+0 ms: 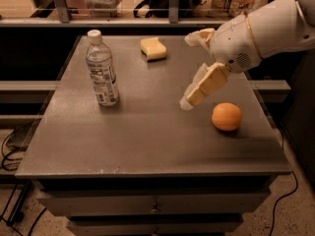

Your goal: Knock blue plastic bottle over

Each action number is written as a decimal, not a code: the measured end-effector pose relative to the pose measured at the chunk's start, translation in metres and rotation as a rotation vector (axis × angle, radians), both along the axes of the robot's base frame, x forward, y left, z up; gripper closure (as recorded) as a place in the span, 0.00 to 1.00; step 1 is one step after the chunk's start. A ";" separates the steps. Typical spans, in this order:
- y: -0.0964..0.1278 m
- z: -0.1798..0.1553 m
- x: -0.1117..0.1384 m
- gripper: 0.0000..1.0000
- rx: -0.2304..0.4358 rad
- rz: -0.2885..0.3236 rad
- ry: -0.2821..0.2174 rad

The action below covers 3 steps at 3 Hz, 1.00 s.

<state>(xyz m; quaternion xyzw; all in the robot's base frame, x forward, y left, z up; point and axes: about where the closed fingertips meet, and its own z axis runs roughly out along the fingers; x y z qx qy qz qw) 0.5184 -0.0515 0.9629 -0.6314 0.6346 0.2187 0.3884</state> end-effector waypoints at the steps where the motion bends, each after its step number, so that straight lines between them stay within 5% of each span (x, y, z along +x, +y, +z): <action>1: 0.028 -0.006 0.012 0.00 0.066 0.036 -0.004; 3: 0.107 -0.021 0.044 0.00 0.235 0.161 0.003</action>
Offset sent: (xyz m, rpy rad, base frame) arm 0.0505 0.1098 -0.0235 0.2775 0.0055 0.1707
